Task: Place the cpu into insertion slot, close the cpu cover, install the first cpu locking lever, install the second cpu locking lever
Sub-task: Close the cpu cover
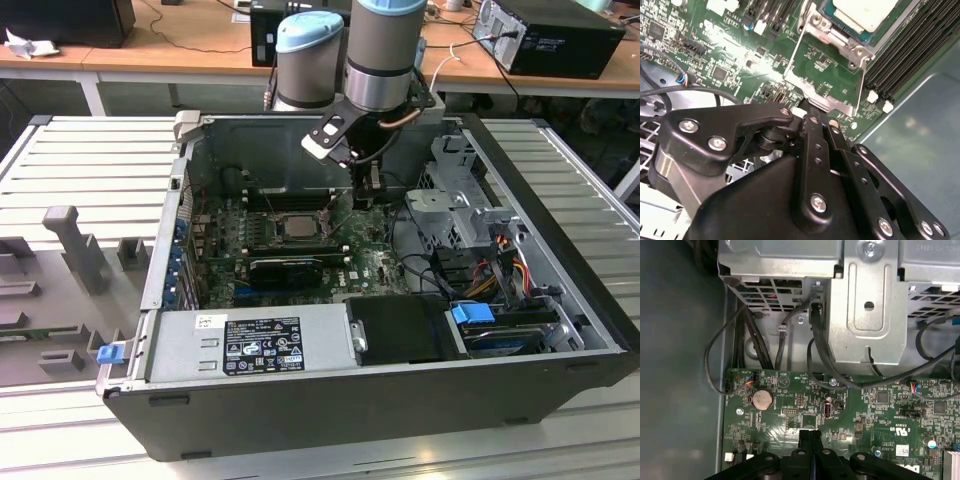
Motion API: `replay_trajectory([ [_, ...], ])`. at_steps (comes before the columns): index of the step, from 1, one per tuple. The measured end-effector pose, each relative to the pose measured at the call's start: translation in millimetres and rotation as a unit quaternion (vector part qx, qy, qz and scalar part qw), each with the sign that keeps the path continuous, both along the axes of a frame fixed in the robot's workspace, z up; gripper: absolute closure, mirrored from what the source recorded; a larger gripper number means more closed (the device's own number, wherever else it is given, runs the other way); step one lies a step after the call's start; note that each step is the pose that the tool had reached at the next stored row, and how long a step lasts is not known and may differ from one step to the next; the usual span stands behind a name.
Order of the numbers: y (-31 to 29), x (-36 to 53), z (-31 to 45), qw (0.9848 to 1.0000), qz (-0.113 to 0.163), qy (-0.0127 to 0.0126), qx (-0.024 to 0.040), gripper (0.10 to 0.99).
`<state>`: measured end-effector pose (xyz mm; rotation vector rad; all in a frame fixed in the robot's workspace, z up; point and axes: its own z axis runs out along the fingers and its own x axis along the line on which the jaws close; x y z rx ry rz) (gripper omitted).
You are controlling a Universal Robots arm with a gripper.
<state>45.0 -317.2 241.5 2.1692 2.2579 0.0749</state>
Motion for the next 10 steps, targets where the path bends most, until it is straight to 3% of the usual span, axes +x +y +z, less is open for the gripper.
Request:
replay_trajectory([
  [4, 0.0, -6.7, 0.0, 1.0000, 0.000, 0.0000, -0.0001, 0.980],
  [10, 0.0, -24.8, 0.0, 1.0000, 0.000, 0.0000, 0.0000, 0.980],
])
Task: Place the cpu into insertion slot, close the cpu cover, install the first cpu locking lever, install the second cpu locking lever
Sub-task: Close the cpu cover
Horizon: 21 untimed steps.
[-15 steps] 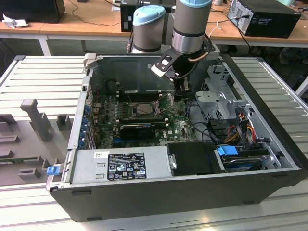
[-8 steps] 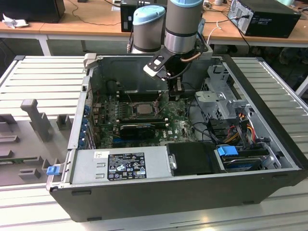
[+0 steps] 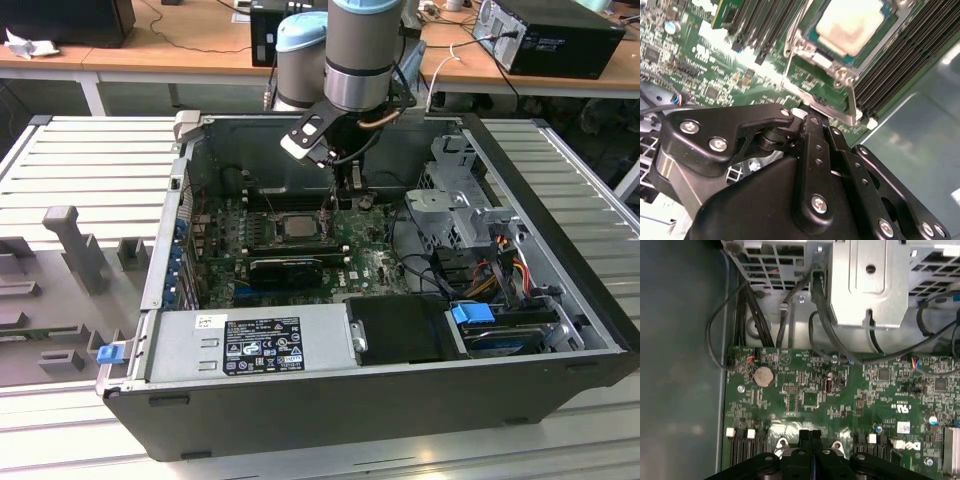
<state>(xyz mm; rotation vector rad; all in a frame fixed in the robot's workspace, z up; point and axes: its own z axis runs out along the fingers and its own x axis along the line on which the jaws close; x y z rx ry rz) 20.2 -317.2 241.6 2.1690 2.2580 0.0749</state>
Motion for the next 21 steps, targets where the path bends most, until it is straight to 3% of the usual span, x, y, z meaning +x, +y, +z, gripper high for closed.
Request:
replay_trajectory([
  [9, 0.1, -20.0, -1.2, 1.0000, 0.000, 0.0000, 0.0001, 0.980],
  [15, 0.1, -29.4, -13.2, 1.0000, 0.003, 0.0000, 0.0005, 0.980],
  [21, 0.0, -45.8, -14.4, 1.0000, 0.005, 0.0005, 0.0005, 0.980],
])
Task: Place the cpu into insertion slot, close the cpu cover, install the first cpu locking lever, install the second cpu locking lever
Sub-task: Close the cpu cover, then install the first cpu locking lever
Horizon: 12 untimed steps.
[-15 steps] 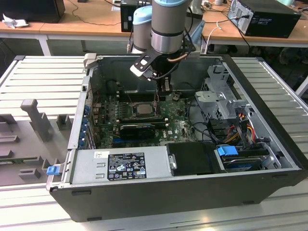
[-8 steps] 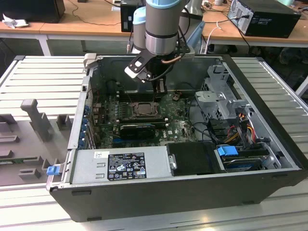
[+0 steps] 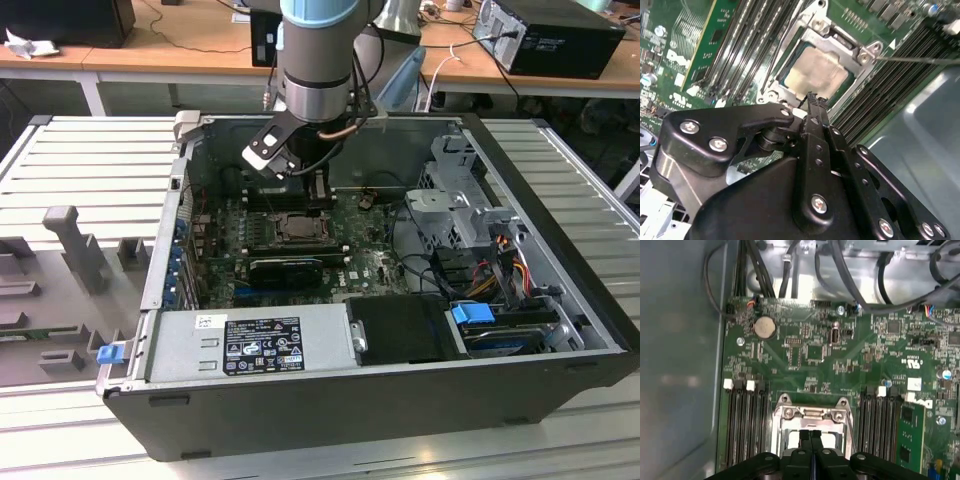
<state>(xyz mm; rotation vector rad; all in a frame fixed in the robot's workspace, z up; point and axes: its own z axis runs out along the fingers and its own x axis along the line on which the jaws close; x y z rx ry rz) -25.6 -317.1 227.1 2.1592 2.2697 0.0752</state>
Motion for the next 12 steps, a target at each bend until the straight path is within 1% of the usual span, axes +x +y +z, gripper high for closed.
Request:
replay_trajectory([
  [7, 0.0, -9.6, 0.0, 1.0000, 0.000, 0.0000, 0.0000, 0.980],
  [12, 0.0, -12.3, 0.2, 1.0000, 0.000, 0.0000, -0.0001, 0.980],
])
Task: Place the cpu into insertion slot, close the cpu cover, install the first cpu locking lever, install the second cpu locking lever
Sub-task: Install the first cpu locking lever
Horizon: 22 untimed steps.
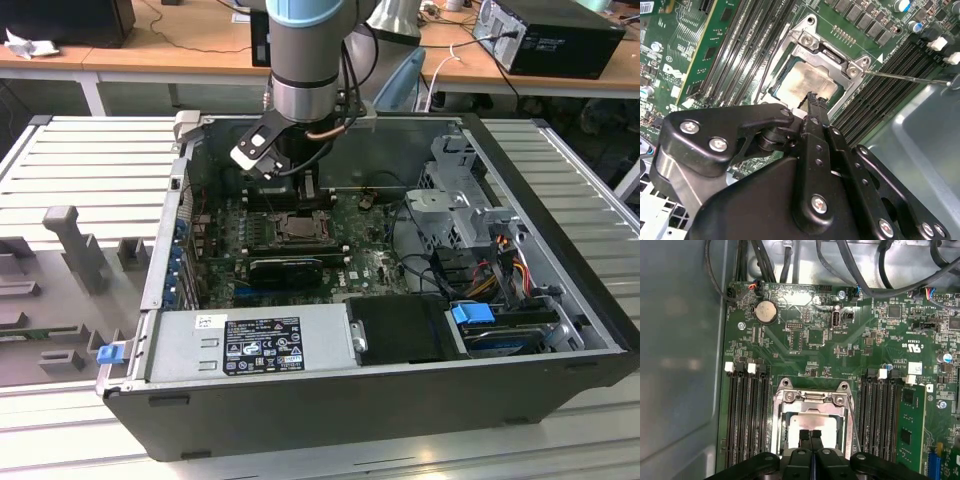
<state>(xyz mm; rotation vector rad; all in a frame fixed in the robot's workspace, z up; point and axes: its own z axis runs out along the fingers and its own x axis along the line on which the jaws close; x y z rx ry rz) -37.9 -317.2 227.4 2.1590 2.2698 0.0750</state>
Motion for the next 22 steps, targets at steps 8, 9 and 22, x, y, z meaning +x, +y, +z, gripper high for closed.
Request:
replay_trajectory([
  [8, 0.0, 0.0, 9.5, 1.0000, 0.000, 0.0000, -0.0002, 0.980],
  [9, 0.0, -0.1, 11.3, 1.0000, 0.000, 0.0000, -0.0002, 0.980],
  [22, 0.0, -0.1, 42.4, 0.9971, 0.076, 0.0003, -0.0002, 0.980],
])
